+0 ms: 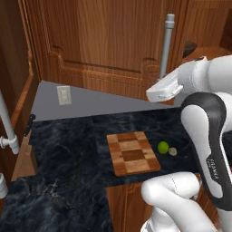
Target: Open the cabinet. Place the bowl and condiment on the counter. Then place the lime and garlic on the cutting board.
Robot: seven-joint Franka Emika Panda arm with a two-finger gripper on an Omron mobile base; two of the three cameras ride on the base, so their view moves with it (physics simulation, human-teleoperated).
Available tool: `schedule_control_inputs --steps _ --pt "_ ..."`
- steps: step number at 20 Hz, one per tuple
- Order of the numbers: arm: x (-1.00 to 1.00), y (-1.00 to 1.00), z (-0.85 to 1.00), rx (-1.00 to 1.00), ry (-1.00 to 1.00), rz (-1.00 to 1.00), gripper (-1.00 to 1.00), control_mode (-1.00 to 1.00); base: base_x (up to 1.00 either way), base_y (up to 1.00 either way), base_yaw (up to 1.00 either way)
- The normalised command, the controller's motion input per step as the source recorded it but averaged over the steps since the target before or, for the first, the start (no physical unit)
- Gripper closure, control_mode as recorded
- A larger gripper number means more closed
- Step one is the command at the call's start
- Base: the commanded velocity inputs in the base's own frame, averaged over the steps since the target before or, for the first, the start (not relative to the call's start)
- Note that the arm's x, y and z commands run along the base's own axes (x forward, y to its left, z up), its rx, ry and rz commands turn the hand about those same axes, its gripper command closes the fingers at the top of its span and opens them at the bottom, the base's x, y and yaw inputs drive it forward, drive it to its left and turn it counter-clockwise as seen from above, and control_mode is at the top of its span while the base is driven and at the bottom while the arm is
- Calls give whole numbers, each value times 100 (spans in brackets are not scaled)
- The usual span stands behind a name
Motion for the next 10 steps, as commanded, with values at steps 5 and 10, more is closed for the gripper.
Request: schedule_control_inputs --steps 5,10 --pt "-90 6 10 10 -7 0 -100 -100 0 0 0" --pt "-97 -67 36 40 0 0 -100 -100 0 0 0"
